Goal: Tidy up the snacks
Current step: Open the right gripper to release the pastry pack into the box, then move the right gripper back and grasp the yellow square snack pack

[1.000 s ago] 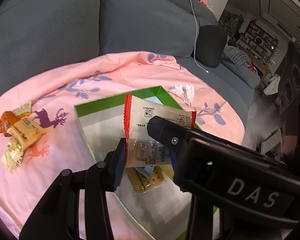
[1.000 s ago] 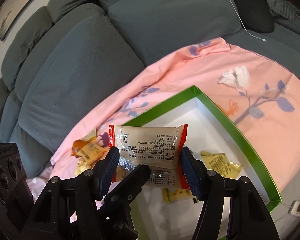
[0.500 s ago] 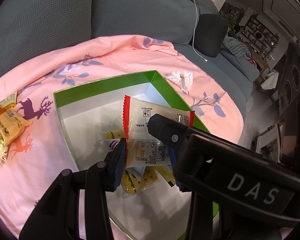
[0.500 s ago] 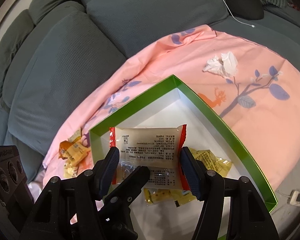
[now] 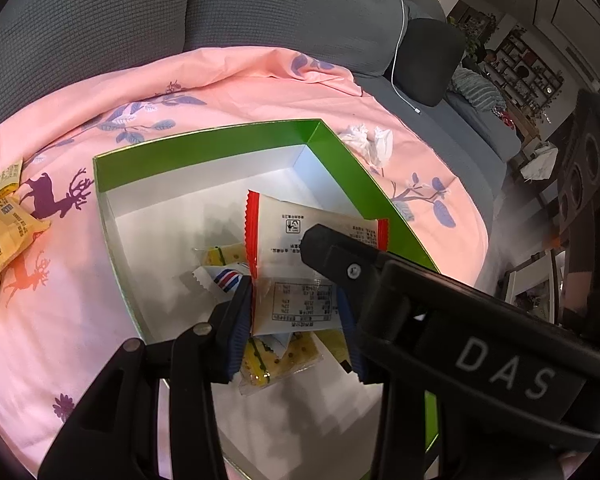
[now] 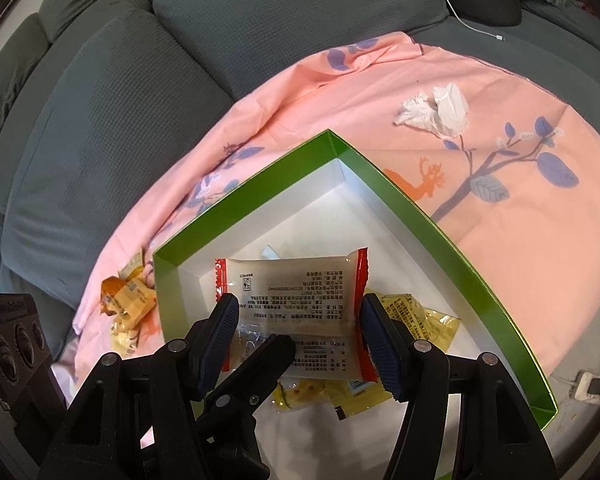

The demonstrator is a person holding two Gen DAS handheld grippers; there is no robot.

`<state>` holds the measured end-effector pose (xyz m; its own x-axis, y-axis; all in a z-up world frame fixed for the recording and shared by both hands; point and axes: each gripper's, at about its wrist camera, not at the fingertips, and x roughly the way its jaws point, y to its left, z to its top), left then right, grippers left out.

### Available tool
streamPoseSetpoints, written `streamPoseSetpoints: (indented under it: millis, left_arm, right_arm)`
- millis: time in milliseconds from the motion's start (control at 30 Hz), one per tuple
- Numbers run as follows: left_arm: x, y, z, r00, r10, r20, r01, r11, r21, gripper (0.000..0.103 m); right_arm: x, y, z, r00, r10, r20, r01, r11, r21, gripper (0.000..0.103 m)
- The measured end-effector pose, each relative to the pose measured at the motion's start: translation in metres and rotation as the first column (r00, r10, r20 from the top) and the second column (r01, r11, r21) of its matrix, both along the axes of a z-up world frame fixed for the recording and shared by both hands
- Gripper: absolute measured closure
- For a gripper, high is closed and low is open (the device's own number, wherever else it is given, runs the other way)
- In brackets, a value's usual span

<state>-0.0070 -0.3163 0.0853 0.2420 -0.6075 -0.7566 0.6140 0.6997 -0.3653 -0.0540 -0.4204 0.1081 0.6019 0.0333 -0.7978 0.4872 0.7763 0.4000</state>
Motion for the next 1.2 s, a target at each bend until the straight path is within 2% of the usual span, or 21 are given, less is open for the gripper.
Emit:
streamPoseSetpoints:
  millis: [467, 600, 800, 933, 1000, 1100, 1200]
  left_arm:
    - [-0.004, 0.009, 0.005, 0.999, 0.027, 0.029, -0.028, 1.0, 0.007, 0.058]
    - [-0.006, 0.027, 0.014, 0.996, 0.063, 0.064, -0.063, 0.998, -0.001, 0.051]
    - [-0.01, 0.073, 0.028, 0.983, 0.146, 0.109, -0.144, 0.989, -0.024, 0.031]
    - [-0.015, 0.114, 0.031, 0.966, 0.231, 0.118, -0.228, 0.973, -0.037, 0.028]
    - [-0.017, 0.136, 0.031, 0.957, 0.265, 0.114, -0.262, 0.964, -0.04, 0.026]
    - [-0.021, 0.171, 0.03, 0.938, 0.322, 0.128, -0.321, 0.947, -0.029, 0.018]
    - [-0.025, 0.205, 0.026, 0.916, 0.374, 0.147, -0.378, 0.926, -0.002, 0.017]
  right_arm:
    - [0.0, -0.002, -0.001, 1.0, -0.012, -0.006, 0.012, 1.0, 0.004, 0.037]
    - [-0.003, 0.002, 0.006, 0.999, -0.031, 0.013, 0.031, 0.999, -0.026, 0.037]
    - [-0.007, 0.014, 0.021, 0.997, -0.02, 0.074, 0.024, 0.998, -0.06, 0.036]
    - [-0.009, 0.028, 0.032, 0.996, -0.008, 0.094, 0.019, 0.994, -0.109, 0.035]
    - [-0.007, 0.037, 0.037, 0.994, 0.014, 0.109, -0.001, 0.992, -0.125, 0.031]
    - [-0.003, 0.053, 0.042, 0.99, 0.062, 0.129, -0.044, 0.989, -0.14, 0.026]
    - [0.003, 0.072, 0.046, 0.985, 0.105, 0.14, -0.08, 0.981, -0.174, 0.022]
